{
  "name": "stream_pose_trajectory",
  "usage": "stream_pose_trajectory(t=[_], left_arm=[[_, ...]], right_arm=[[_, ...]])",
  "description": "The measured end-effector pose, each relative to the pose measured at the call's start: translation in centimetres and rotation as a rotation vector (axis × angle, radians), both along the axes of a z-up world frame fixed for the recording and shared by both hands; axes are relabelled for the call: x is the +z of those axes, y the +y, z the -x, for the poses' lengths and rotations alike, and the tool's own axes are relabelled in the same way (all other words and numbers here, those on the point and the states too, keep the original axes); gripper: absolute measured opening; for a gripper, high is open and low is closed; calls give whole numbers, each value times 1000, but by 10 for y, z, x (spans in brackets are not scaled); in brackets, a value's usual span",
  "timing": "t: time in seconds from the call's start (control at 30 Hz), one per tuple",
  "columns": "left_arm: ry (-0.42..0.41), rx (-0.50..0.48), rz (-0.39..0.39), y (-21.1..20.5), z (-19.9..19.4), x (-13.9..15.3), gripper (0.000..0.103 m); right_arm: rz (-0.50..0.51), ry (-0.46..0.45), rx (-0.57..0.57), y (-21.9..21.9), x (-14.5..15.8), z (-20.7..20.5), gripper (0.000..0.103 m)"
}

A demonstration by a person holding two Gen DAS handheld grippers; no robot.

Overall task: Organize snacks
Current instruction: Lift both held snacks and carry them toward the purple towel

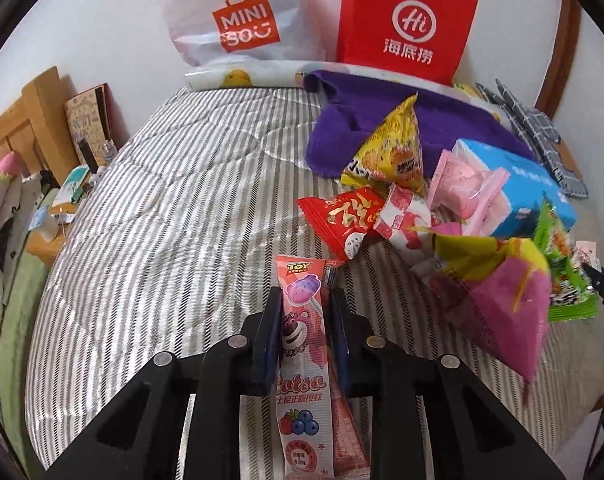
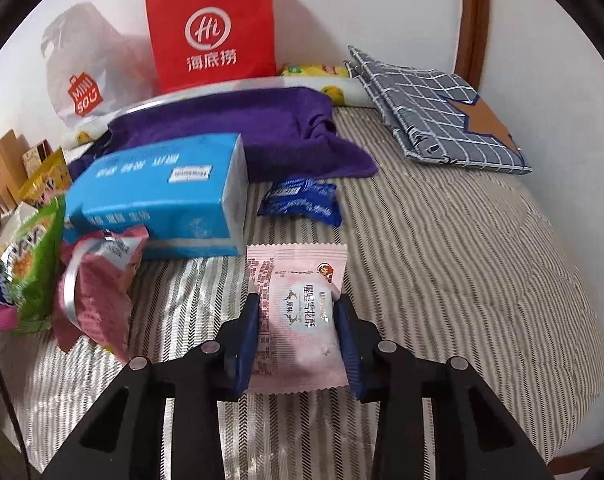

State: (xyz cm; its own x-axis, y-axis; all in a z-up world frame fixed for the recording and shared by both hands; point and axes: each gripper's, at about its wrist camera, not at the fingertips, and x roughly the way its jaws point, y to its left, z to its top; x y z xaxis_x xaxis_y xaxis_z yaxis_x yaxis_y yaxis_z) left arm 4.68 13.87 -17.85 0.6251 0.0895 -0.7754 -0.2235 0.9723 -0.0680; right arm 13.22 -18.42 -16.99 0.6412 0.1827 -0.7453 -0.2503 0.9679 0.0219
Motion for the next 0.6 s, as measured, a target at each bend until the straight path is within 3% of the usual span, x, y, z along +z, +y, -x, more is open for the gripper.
stream_pose_trajectory(t=[0.23,0.6], left_arm=[[-51,-22,39,-1,8,33,23],[-104,-124,59,-39,-4,67,23]], right_arm=[[-34,-30,-5,-6,23,6,34],[-47,-92,41,6,54,11,34]])
